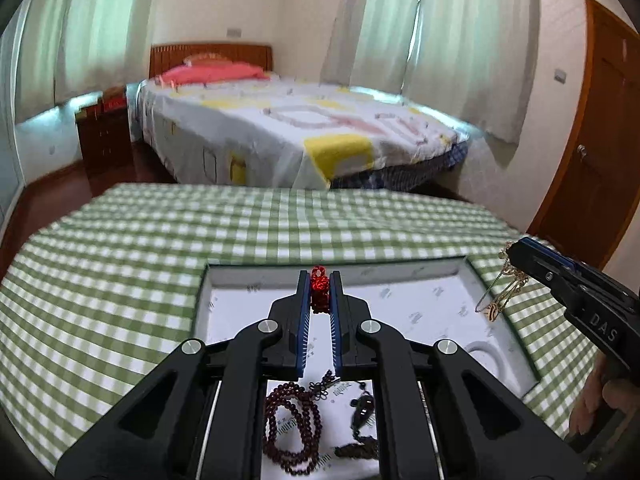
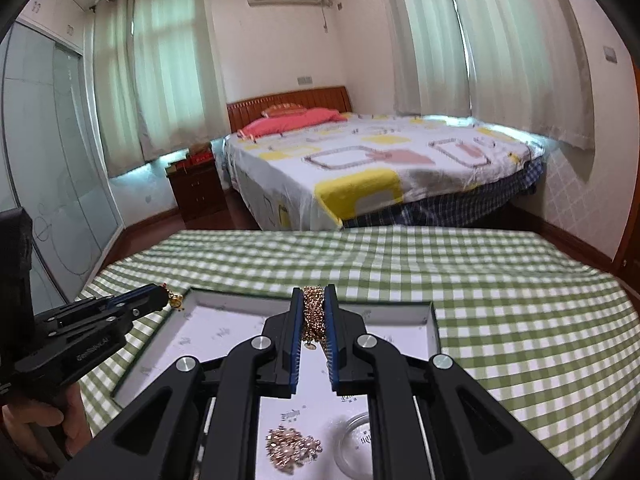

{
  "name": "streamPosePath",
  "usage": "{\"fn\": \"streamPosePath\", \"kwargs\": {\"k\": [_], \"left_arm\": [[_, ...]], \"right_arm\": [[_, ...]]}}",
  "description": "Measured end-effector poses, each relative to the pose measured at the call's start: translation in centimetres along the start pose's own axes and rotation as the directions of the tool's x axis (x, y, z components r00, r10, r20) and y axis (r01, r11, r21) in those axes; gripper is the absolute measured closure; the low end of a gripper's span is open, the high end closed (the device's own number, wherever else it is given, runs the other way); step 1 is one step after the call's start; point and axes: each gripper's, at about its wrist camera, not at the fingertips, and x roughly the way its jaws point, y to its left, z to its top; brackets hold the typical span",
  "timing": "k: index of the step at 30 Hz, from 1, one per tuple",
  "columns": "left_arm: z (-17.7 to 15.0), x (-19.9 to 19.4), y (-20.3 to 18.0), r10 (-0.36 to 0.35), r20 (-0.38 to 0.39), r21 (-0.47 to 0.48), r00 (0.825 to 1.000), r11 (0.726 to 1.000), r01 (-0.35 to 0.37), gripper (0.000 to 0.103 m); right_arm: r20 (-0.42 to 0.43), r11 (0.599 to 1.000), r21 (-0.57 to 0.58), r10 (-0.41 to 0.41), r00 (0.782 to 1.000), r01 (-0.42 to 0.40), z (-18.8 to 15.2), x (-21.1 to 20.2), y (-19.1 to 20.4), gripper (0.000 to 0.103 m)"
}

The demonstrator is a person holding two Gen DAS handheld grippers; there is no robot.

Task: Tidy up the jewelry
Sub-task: 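Lift and carry the gold chain with the right tool while the left tool carries the tassel over the tray, then open the left tool to drop the tassel in the tray while the right tool releases the chain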

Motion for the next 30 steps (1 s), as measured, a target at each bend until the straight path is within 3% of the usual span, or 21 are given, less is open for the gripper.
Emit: {"fn": "streamPosePath", "kwargs": {"k": [7,19,23,26,30], "left_arm": [[-1.5,6.3,1.3,0.018,-0.161,-0.01,0.987,1.0,-0.02,0.093],[-2.3,9.0,2.5,0.021,-0.281,-0.057,0.96,0.998,-0.038,0.093],[-2.2,9.2,2.6,0.022,-0.297,-0.059,0.955,0.997,-0.042,0.089],[-1.9,9.5,2.3,0.029,-0.3,-0.059,0.953,0.997,-0.048,0.073],[-1.7,9.5,2.5,0.032,-0.294,-0.06,0.955,0.997,-0.052,0.067]], "right_arm": [[-0.111,1.0,0.008,-0.014,0.994,0.015,-2.1,4.4,-0.7,0.092],[-0.254,0.999,0.003,-0.034,0.967,0.036,-3.8,7.6,-1.0,0.092],[-0.275,0.999,0.011,-0.029,0.961,0.034,-4.1,7.9,-1.0,0.092],[-0.287,0.999,0.015,-0.028,0.958,0.033,-4.3,8.2,-1.1,0.09],[-0.285,0.999,0.019,-0.024,0.958,0.031,-4.4,8.0,-1.2,0.078]]}}
